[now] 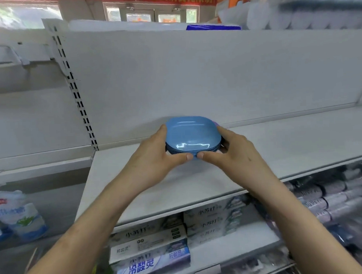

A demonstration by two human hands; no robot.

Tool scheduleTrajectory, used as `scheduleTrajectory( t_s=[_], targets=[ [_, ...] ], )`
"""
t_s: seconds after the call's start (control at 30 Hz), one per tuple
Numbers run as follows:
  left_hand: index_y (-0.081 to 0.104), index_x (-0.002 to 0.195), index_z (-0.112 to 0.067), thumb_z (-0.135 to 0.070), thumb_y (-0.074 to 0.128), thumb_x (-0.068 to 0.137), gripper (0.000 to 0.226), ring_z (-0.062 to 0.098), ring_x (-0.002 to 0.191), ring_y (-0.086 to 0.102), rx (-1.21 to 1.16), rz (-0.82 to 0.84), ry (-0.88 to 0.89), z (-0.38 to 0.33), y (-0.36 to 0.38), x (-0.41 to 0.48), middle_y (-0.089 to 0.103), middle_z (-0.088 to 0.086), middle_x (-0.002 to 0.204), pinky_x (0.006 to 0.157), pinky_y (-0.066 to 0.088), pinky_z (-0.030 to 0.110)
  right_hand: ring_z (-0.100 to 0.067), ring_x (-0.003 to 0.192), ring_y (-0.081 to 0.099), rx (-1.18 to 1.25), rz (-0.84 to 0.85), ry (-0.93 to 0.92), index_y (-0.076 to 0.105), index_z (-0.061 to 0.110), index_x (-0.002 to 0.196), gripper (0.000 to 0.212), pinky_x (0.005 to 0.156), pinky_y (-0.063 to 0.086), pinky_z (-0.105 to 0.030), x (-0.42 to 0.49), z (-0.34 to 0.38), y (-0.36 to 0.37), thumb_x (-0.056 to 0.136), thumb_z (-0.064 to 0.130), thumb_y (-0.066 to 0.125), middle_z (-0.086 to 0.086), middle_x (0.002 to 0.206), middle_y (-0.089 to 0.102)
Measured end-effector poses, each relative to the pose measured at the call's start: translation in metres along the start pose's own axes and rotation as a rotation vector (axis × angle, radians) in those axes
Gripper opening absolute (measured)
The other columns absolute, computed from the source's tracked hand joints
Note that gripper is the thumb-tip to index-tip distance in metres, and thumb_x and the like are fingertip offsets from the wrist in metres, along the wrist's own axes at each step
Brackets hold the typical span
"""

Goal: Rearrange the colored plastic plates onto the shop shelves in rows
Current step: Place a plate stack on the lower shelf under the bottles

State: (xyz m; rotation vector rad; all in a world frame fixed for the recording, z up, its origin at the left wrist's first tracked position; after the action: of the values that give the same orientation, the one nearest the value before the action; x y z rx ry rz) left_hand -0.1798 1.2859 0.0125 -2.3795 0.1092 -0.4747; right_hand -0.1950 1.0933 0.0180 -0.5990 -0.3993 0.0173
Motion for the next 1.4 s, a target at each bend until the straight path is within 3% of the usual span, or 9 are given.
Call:
scheduleTrajectory(
  t_s=[0.2, 0.37, 0.47, 0.6, 0.73, 0.9, 1.07, 1.3, 1.4],
  targets=[
    [0.044, 0.142, -0.049, -0.056, 0.082, 0.079, 0.074, -0.008, 0.113, 0.061, -0.099, 0.099, 0.14, -0.094, 0.081, -0.017, 0.065, -0.03, 0.123, 0.101, 0.053, 0.033, 0.001, 0.097, 0.067, -0.054, -0.132, 0.092, 0.064, 0.038, 0.122, 0.04, 0.074, 0.048, -0.023, -0.082, -0.026, -0.098, 0.085, 0.037, 0.079, 0.02, 0.103, 0.073],
    [0.044, 0.141, -0.049, -0.065, 0.074, 0.079, 0.072, 0.0, 0.115, 0.063, -0.113, 0.205, 0.247, -0.175, 0.167, -0.044, 0.065, -0.025, 0.126, 0.098, 0.053, 0.036, 0.003, 0.1, 0.067, -0.116, -0.248, 0.202, 0.063, 0.038, 0.126, 0.048, 0.084, 0.056, -0.03, -0.173, -0.056, -0.184, 0.082, 0.039, 0.082, 0.021, 0.108, 0.074],
    [0.044, 0.142, -0.046, -0.059, 0.074, 0.084, 0.065, 0.0, 0.108, 0.063, -0.118, 0.237, 0.305, -0.224, 0.212, -0.07, 0.065, -0.024, 0.122, 0.088, 0.052, 0.027, 0.007, 0.104, 0.064, -0.173, -0.329, 0.244, 0.062, 0.036, 0.132, 0.055, 0.083, 0.052, -0.018, -0.23, -0.065, -0.232, 0.082, 0.038, 0.084, 0.023, 0.111, 0.072],
    [0.043, 0.145, -0.049, -0.059, 0.074, 0.085, 0.068, -0.003, 0.115, 0.06, -0.169, 0.337, 0.394, -0.287, 0.276, -0.105, 0.064, -0.027, 0.129, 0.095, 0.05, 0.028, 0.006, 0.109, 0.062, -0.218, -0.438, 0.324, 0.059, 0.037, 0.138, 0.061, 0.085, 0.05, -0.016, -0.312, -0.079, -0.289, 0.082, 0.037, 0.084, 0.023, 0.118, 0.07],
    [0.04, 0.149, -0.049, -0.055, 0.076, 0.085, 0.073, -0.009, 0.116, 0.055, -0.231, 0.445, 0.49, -0.345, 0.342, -0.141, 0.061, -0.031, 0.129, 0.088, 0.04, 0.01, 0.022, 0.105, 0.056, -0.237, -0.553, 0.407, 0.059, 0.041, 0.135, 0.06, 0.075, 0.043, 0.0, -0.392, -0.096, -0.337, 0.082, 0.032, 0.085, 0.032, 0.113, 0.067],
    [0.042, 0.145, -0.051, -0.056, 0.077, 0.084, 0.071, -0.008, 0.113, 0.059, -0.308, 0.63, 0.57, -0.405, 0.426, -0.178, 0.063, -0.033, 0.124, 0.097, 0.049, 0.022, 0.013, 0.11, 0.06, -0.246, -0.714, 0.564, 0.057, 0.05, 0.132, 0.06, 0.099, 0.05, -0.024, -0.481, -0.123, -0.384, 0.081, 0.034, 0.085, 0.031, 0.114, 0.069],
    [0.04, 0.147, -0.048, -0.055, 0.078, 0.082, 0.075, -0.006, 0.112, 0.059, -0.378, 0.791, 0.683, -0.462, 0.502, -0.215, 0.063, -0.029, 0.124, 0.091, 0.048, 0.018, 0.02, 0.108, 0.055, -0.292, -0.943, 0.707, 0.057, 0.052, 0.126, 0.057, 0.077, 0.041, 0.001, -0.562, -0.138, -0.416, 0.08, 0.037, 0.086, 0.029, 0.115, 0.067],
    [0.039, 0.145, -0.048, -0.054, 0.08, 0.082, 0.075, -0.012, 0.118, 0.054, -0.482, 1.101, 0.865, -0.526, 0.593, -0.285, 0.061, -0.03, 0.127, 0.092, 0.047, 0.016, 0.021, 0.108, 0.052, -0.38, -1.249, 0.923, 0.055, 0.046, 0.131, 0.06, 0.077, 0.043, -0.005, -0.664, -0.147, -0.427, 0.079, 0.042, 0.086, 0.035, 0.114, 0.062],
    [0.037, 0.148, -0.049, -0.05, 0.081, 0.083, 0.078, -0.019, 0.118, 0.05, -0.529, 1.211, 0.93, -0.546, 0.616, -0.317, 0.058, -0.034, 0.128, 0.087, 0.041, 0.002, 0.01, 0.117, 0.055, -0.423, -1.359, 1.007, 0.05, 0.044, 0.144, 0.073, 0.086, 0.047, -0.012, -0.7, -0.144, -0.423, 0.079, 0.044, 0.085, 0.027, 0.127, 0.063]
  ],
)
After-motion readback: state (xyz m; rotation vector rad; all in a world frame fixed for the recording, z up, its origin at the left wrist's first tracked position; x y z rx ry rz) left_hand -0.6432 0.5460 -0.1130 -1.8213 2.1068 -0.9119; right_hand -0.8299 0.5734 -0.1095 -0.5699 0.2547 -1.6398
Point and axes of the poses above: each hand's wrist, its own x-axis towards the middle knuckle, its own y-axis out of the palm, z = x × y, the point moved 9 cm from there along x, towards the middle knuckle
